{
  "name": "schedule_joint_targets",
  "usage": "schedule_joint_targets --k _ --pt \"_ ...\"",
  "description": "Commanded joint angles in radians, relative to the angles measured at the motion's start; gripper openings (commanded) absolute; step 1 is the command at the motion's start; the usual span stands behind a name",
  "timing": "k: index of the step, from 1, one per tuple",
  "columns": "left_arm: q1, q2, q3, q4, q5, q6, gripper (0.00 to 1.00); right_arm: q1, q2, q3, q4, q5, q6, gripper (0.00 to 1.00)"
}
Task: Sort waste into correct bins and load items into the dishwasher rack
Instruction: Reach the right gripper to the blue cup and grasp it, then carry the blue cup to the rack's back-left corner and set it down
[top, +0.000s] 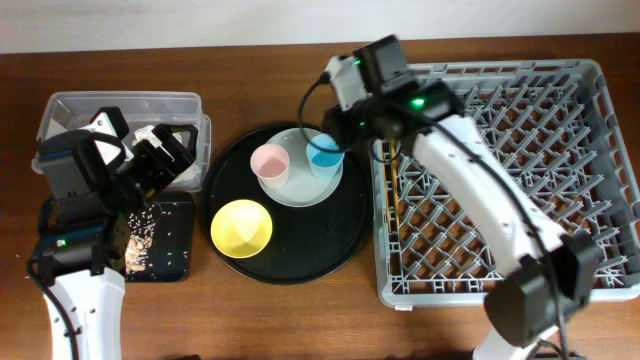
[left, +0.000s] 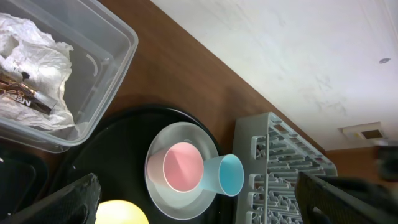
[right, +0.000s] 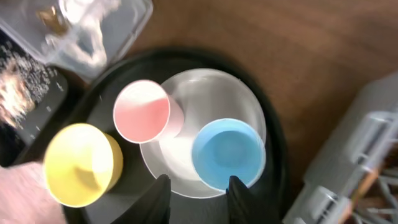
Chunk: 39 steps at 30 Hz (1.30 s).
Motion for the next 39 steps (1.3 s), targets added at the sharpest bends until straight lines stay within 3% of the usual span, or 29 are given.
schedule_joint_targets --k 1,7,11,27,29,31,35,39 --pt "0.005 -0.005 0.014 0.002 -0.004 0.024 0.99 0.062 0.080 0.016 0.029 0.064 -0.044 0.31" --pt "0.005 -0.005 0.014 0.002 -0.004 0.024 0.99 0.096 0.187 0.015 0.051 0.159 -0.044 0.30" --pt "0.005 -0.005 0.014 0.002 -0.004 0.024 0.99 0.096 0.241 0.015 0.042 0.159 -0.043 0.24" --pt "0.005 -0.005 0.014 0.002 -0.004 0.024 0.99 0.096 0.262 0.010 -0.040 0.159 -0.043 0.24" --pt "0.005 -0.005 0.014 0.001 -0.004 0.024 0.99 0.096 0.262 0.010 -0.054 0.159 -0.044 0.18" --pt "0.005 -0.005 0.014 0.002 -0.004 0.024 0.99 0.096 0.262 0.010 -0.058 0.159 -0.044 0.05" --pt "0.005 -0.005 0.014 0.002 -0.004 0.024 0.99 0.096 0.254 0.026 -0.060 0.147 -0.043 0.04" --pt "0.005 -0.005 0.014 0.002 -0.004 0.024 0.99 0.094 0.195 0.153 -0.100 0.089 -0.043 0.04"
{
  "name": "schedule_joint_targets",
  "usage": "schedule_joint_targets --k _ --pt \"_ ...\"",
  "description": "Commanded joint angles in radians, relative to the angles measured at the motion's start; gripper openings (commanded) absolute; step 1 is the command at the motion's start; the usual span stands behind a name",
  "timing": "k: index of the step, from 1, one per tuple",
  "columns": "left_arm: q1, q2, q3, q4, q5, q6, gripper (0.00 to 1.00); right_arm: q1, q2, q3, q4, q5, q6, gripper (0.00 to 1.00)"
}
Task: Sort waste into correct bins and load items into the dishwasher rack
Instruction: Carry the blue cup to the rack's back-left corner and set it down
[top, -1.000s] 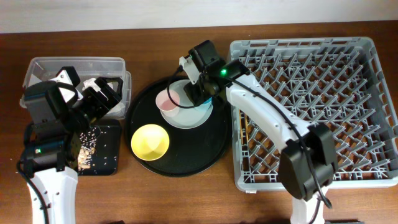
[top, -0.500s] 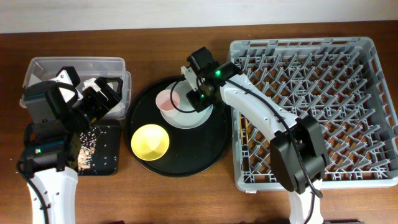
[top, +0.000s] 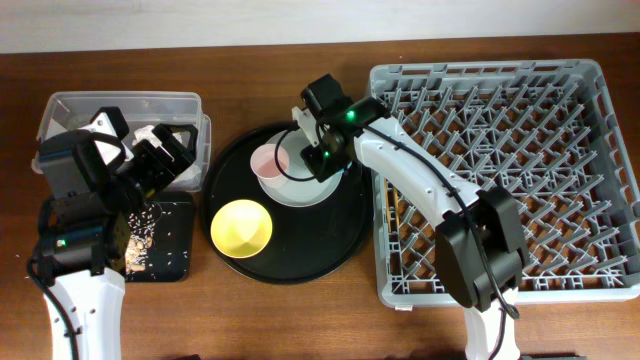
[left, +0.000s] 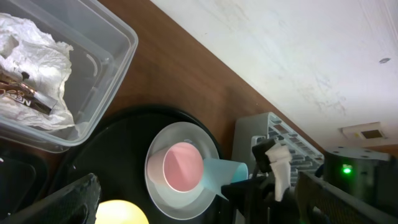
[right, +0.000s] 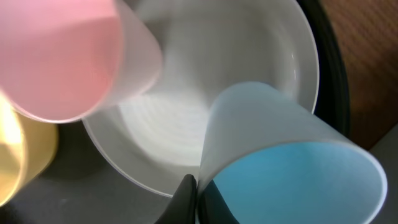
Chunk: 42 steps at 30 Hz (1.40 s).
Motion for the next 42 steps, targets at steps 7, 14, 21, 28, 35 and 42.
schedule_joint_targets --k 7,14,21,28,35,42 --pt "0.005 -0.005 0.014 0.002 -0.004 0.024 0.99 -0.120 -0.106 0.423 -0.191 -0.211 -0.015 0.04" --pt "0.005 -0.005 0.014 0.002 -0.004 0.024 0.99 -0.472 -0.046 0.411 -0.226 -0.947 -0.150 0.04" --pt "0.005 -0.005 0.014 0.001 -0.004 0.024 0.99 -0.586 0.123 0.408 -0.275 -1.225 -0.285 0.04" --pt "0.005 -0.005 0.014 0.002 -0.004 0.024 0.99 -0.602 0.281 0.407 -0.297 -1.172 -0.307 0.04" --pt "0.005 -0.005 0.014 0.002 -0.004 0.024 0.99 -0.637 0.305 0.406 -0.347 -1.101 -0.375 0.04" --pt "0.005 -0.005 0.014 0.002 -0.004 0.024 0.99 -0.635 0.306 0.388 -0.346 -1.175 -0.409 0.04"
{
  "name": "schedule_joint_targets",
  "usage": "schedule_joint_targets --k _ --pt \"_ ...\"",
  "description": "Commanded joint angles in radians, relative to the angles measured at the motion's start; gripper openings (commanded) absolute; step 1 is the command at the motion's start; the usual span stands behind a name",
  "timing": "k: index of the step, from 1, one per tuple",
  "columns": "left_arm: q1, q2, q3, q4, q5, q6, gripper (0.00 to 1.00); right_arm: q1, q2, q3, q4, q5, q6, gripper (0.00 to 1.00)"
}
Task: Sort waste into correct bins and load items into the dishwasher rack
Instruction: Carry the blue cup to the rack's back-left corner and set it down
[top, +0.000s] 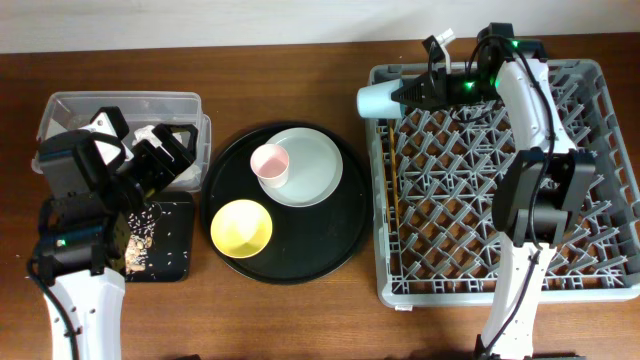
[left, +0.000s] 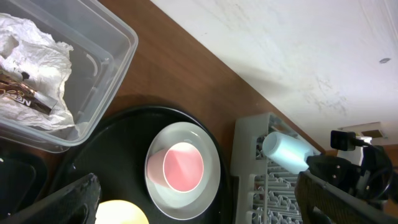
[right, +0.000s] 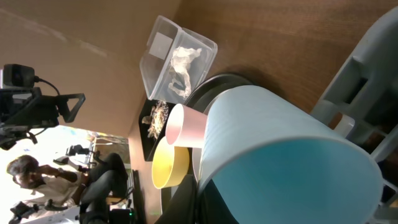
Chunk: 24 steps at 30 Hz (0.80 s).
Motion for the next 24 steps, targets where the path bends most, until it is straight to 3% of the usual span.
schedule_joint_targets --k 1,10,13,17,24 --pt "0.005 -0.005 0.014 0.002 -0.005 0.024 0.99 0.001 0.006 -0.032 0.002 -0.073 -0.056 0.04" --pt "0.005 -0.005 0.014 0.002 -0.004 0.024 0.99 -0.002 0.006 -0.183 0.093 -0.031 -0.059 0.05" --pt "0.005 -0.005 0.014 0.002 -0.004 0.024 0.99 -0.013 0.006 -0.188 0.039 0.098 -0.059 0.05" --pt "0.005 -0.005 0.014 0.002 -0.004 0.024 0.99 -0.048 0.005 -0.188 -0.026 0.120 -0.060 0.05" --pt "0.005 -0.005 0.014 0.002 -0.004 0.024 0.99 -0.102 -0.026 -0.187 -0.107 0.121 -0.073 0.19"
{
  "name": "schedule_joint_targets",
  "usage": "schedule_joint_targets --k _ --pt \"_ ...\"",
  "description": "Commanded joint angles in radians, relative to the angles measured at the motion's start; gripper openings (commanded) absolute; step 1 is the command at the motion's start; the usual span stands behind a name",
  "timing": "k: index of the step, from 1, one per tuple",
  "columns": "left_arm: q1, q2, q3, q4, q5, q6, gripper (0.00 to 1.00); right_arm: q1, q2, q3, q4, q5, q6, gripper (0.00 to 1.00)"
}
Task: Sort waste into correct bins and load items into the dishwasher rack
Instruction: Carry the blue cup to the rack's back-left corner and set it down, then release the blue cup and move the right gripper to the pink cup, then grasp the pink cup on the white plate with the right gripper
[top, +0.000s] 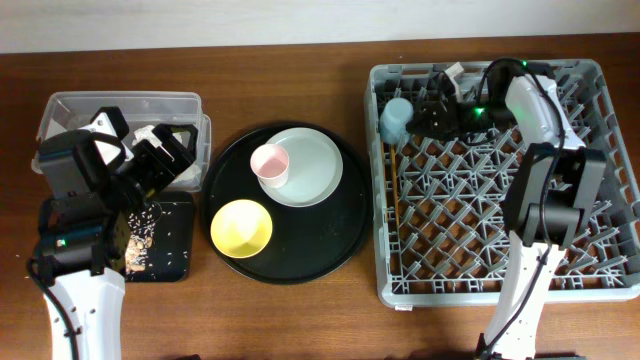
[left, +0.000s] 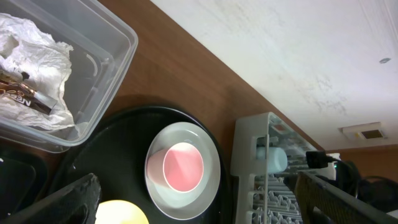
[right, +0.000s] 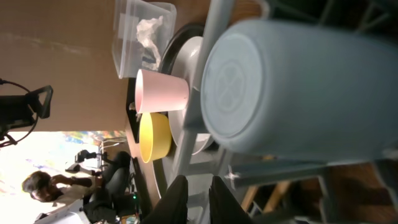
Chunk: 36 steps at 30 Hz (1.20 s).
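The pale blue cup (top: 396, 120) stands base up in the far left corner of the grey dishwasher rack (top: 500, 250); its base (right: 298, 93) fills the right wrist view. My right gripper (top: 432, 112) is just right of it, fingers (right: 177, 199) slightly apart and off the cup. A pink cup (top: 270, 163) rests on a white plate (top: 312, 170), with a yellow bowl (top: 241, 227) beside them on the round black tray (top: 290, 275). My left gripper (top: 165, 155) hangs open by the clear bin (top: 120, 105), nothing between its fingers (left: 74, 199).
The clear bin holds crumpled white wrapping (left: 31, 50). A black tray with crumbs (top: 160, 240) lies in front of it. A thin wooden stick (top: 398, 200) lies along the rack's left side. The left wrist view also shows the blue cup (left: 273, 158) in the rack.
The blue cup was held on its side over the rack's far left edge; now it stands upside down inside the rack and my right gripper has let go. The left arm has not moved.
My right gripper hovered open over the blue cup on the white plate. Then it was shut on the cup's rim there. Then it held the cup tipped at the rack's far left corner, and now the cup sits inverted in the rack, released.
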Motion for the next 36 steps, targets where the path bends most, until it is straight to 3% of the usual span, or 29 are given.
schedule_joint_targets --k 1,7,11,15,19,25,36 --pt "0.005 -0.005 0.014 0.002 -0.004 0.024 0.99 -0.029 -0.038 -0.001 -0.029 0.013 -0.016 0.20" --pt "0.005 -0.005 0.014 0.002 -0.004 0.024 0.99 -0.015 -0.219 0.039 -0.069 0.140 0.028 0.21" --pt "0.005 -0.005 0.014 0.002 -0.005 0.024 0.99 0.134 -0.410 0.039 -0.028 0.349 0.152 0.22" --pt "0.005 -0.005 0.014 0.002 -0.004 0.024 0.99 0.350 -0.481 0.039 0.039 0.473 0.207 0.24" --pt "0.005 -0.005 0.014 0.002 -0.005 0.024 0.99 0.594 -0.450 0.039 0.116 0.617 0.315 0.35" --pt "0.005 -0.005 0.014 0.002 -0.005 0.024 0.99 0.859 -0.338 0.039 0.218 0.803 0.341 0.45" --pt "0.005 -0.005 0.014 0.002 -0.004 0.024 0.99 0.916 -0.163 0.039 0.436 0.871 0.385 0.46"
